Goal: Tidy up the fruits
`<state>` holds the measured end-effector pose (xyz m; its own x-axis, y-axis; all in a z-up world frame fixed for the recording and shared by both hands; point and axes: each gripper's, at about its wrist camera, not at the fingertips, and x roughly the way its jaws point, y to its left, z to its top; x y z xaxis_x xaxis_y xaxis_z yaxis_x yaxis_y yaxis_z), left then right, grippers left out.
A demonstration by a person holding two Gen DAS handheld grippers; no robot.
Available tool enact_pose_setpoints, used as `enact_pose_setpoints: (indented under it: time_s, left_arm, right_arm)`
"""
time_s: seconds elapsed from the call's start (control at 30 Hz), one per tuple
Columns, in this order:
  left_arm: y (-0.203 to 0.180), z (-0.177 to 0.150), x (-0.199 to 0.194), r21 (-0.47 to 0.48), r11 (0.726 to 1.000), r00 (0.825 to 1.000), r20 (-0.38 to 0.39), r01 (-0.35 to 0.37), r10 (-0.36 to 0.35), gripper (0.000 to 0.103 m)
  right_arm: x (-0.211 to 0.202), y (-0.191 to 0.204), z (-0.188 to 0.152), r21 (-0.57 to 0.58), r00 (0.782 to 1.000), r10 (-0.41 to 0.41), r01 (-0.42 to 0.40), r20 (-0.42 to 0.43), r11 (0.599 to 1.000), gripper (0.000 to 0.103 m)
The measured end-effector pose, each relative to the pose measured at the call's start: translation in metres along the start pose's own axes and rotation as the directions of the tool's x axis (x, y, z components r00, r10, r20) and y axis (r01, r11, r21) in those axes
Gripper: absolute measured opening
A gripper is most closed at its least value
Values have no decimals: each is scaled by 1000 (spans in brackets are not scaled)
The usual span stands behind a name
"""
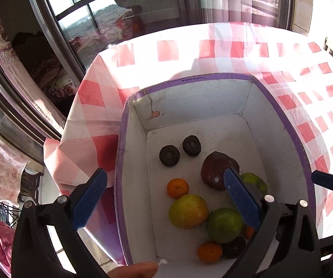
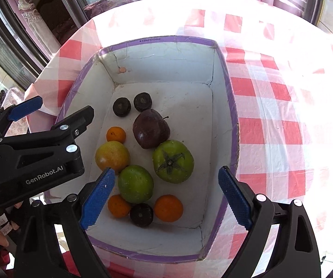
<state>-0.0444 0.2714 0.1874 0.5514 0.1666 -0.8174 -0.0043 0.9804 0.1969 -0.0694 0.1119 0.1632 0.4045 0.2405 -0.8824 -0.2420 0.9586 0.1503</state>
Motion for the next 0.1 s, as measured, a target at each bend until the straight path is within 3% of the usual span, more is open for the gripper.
enact_pose_setpoints:
  time_s: [0.1]
  left_arm:
    - [-27,25,-17,-8,998,996,69,62,-61,101]
  right_arm:
    - [-33,-45,-8,137,985,-30,7,168,991,87]
